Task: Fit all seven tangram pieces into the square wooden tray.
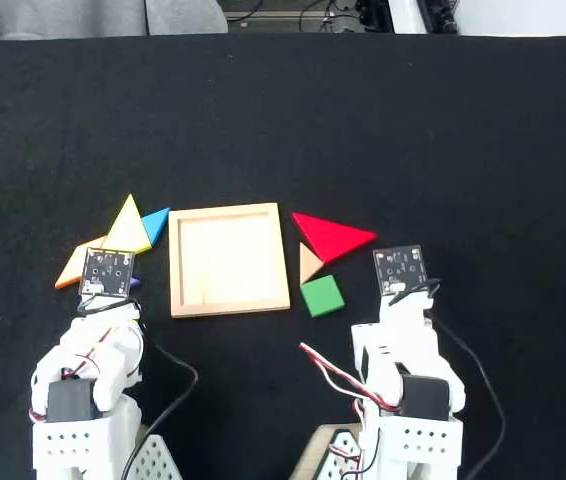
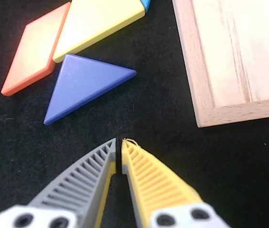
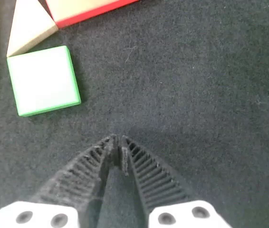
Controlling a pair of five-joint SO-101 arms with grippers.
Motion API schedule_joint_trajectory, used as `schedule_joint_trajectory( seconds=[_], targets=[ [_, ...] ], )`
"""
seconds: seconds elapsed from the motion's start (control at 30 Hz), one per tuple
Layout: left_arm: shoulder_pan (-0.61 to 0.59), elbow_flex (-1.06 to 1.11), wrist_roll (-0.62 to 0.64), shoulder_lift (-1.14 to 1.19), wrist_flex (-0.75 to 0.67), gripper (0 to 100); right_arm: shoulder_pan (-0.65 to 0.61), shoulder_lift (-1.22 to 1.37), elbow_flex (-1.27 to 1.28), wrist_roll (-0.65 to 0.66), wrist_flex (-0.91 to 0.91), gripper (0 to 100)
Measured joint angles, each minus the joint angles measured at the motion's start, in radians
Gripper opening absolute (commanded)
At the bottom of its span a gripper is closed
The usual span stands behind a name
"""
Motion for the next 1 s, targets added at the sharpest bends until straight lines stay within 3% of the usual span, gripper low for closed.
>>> schedule_joint_trajectory(
  seconds=[0.3,0.43,0.67,1.0],
  targets=[
    [-0.003,0.0,-0.005,0.0,0.0,3,0.0,0.0,0.0,0.0,0.0,1.2],
    [-0.081,0.0,-0.008,0.0,-0.009,3,0.0,0.0,0.0,0.0,-0.083,1.2],
    [-0.229,0.0,-0.008,0.0,-0.288,3,0.0,0.0,0.0,-0.002,-0.322,1.2],
    [-0.219,0.0,-0.009,0.0,-0.279,3,0.0,0.0,0.0,-0.002,-0.379,1.2]
  ],
)
